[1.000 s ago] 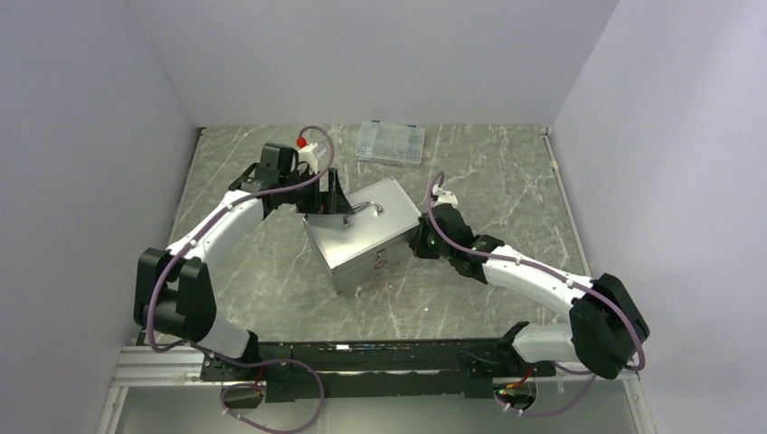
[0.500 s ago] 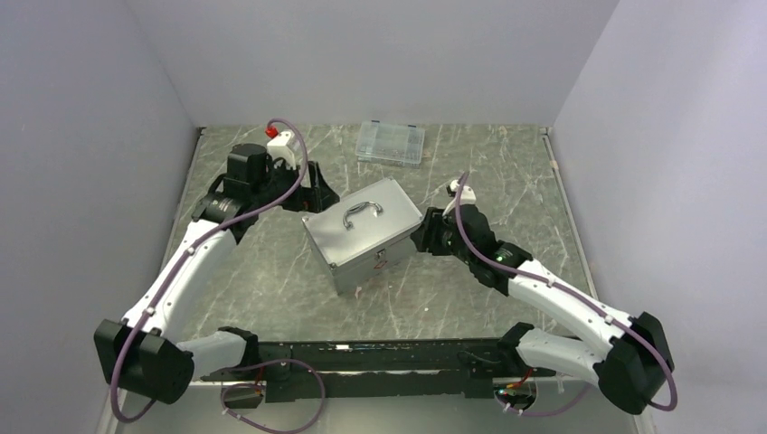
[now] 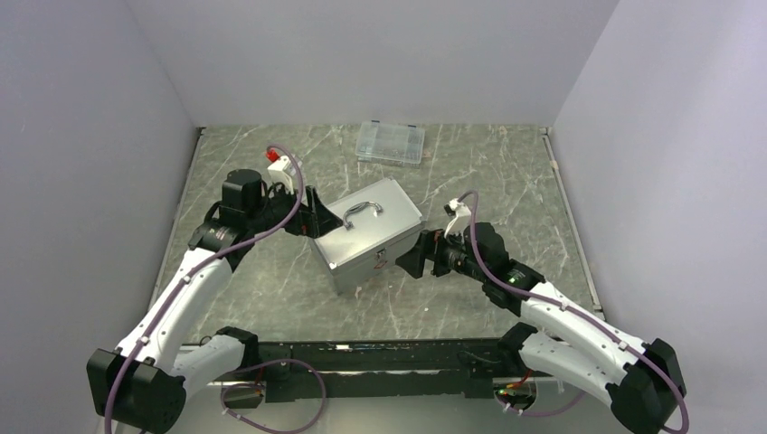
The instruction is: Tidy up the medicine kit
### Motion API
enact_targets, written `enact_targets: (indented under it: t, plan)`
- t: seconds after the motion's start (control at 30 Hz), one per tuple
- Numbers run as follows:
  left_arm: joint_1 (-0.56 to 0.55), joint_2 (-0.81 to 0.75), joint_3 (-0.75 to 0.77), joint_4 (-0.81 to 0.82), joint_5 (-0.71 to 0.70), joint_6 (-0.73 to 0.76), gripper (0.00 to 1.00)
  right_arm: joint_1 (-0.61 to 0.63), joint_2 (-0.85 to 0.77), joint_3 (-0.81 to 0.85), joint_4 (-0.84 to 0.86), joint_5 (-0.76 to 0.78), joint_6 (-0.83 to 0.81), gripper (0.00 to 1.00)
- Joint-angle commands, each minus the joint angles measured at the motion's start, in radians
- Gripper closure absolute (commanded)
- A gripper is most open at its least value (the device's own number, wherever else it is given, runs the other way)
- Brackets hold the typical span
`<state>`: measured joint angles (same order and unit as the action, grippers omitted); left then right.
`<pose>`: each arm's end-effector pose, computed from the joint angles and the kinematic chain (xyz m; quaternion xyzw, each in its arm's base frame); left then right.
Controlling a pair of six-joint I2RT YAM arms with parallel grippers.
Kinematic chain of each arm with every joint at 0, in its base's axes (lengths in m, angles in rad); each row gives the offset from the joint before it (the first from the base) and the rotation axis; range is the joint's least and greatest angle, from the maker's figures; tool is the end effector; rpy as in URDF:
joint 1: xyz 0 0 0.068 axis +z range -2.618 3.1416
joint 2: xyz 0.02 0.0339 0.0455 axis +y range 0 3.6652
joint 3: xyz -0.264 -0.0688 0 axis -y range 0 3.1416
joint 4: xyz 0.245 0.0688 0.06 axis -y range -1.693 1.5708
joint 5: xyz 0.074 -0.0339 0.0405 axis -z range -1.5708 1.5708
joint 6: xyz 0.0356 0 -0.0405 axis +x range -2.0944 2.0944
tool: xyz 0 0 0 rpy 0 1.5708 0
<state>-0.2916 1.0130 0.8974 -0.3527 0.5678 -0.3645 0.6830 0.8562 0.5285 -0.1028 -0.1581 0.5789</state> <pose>0.2084 -0.0825 0.3219 0.1168 0.8226 -0.3879 0.3991 0.1496 0.1290 0.2453 -0.0862 0.8358 0.3711 0.3953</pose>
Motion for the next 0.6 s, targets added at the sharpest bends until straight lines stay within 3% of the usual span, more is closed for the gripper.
enact_targets:
  t: [0.0, 0.27, 0.57]
  plan:
    - [-0.003, -0.022, -0.009, 0.065, 0.082, -0.011, 0.01, -0.002, 0.013, -0.031, 0.169, -0.16, -0.005, 0.0]
    - [-0.003, -0.043, -0.064, 0.092, 0.115, -0.007, 0.01, -0.002, 0.116, -0.102, 0.401, -0.222, 0.035, 0.0]
    - [-0.003, -0.036, -0.13, 0.202, 0.195, -0.079, 0.01, -0.001, 0.15, -0.26, 0.8, -0.241, -0.012, 0.0]
